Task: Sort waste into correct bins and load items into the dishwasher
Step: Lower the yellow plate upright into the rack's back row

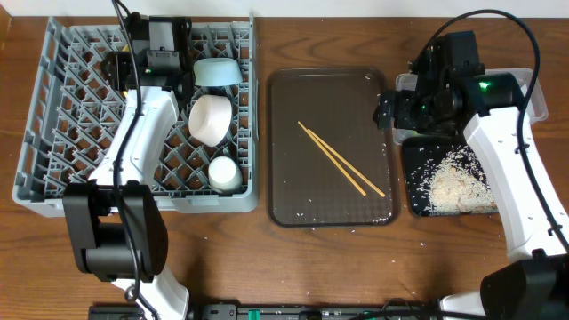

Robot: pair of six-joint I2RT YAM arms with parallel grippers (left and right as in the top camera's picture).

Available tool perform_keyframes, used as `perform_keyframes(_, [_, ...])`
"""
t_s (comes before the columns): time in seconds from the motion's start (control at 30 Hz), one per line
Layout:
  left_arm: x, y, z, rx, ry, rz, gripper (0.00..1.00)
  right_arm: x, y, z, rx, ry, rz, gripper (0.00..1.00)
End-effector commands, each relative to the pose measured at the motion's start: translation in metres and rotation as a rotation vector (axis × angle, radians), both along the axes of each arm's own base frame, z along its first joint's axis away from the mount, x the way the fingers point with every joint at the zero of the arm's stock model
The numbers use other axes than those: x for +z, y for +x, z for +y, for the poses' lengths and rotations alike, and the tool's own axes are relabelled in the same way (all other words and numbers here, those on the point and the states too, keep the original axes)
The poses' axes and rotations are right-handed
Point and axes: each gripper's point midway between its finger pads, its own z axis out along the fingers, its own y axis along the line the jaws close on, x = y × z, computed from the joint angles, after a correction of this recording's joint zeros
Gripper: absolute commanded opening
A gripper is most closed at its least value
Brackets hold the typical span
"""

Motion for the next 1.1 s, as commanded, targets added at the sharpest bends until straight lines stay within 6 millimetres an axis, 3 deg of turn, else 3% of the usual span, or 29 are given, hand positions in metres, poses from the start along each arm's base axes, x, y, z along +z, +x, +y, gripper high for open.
perform_keyframes(0.0, [0.001,-0.001,0.005,0.024,0.002,-0.015,0.55,0.009,0.001,0.0,-0.01,0.006,-0.022,0.99])
perform_keyframes(0.13, [0.012,-0.004,0.005,0.041,-0.018,-0.077,0.57,0.009,0.001,0.0,-0.01,0.006,-0.021,0.99])
perform_keyframes(0.3, [0.048,-0.012,-0.005,0.029,-0.035,-0.179,0.67,0.009,0.001,0.0,-0.01,0.006,-0.022,0.99])
perform_keyframes(0.47, [0.097,-0.028,-0.028,-0.033,-0.065,-0.292,0.78,0.009,0.001,0.0,-0.01,0.006,-0.022,0.99])
perform_keyframes(0.63, [0.114,-0.037,-0.055,-0.145,-0.147,-0.314,0.81,0.009,0.001,0.0,-0.01,0.006,-0.022,0.99])
perform_keyframes(0.7, [0.109,-0.038,-0.062,-0.175,-0.197,-0.305,0.81,0.009,0.001,0.0,-0.01,0.006,-0.022,0.99])
perform_keyframes(0.87, [0.071,-0.042,-0.101,-0.261,-0.428,-0.222,0.81,0.009,0.001,0.0,-0.01,0.006,-0.022,0.99])
perform_keyframes(1.07, [0.022,-0.063,-0.196,-0.274,-0.949,-0.133,0.8,0.009,0.001,0.0,-0.01,0.006,-0.022,0.99])
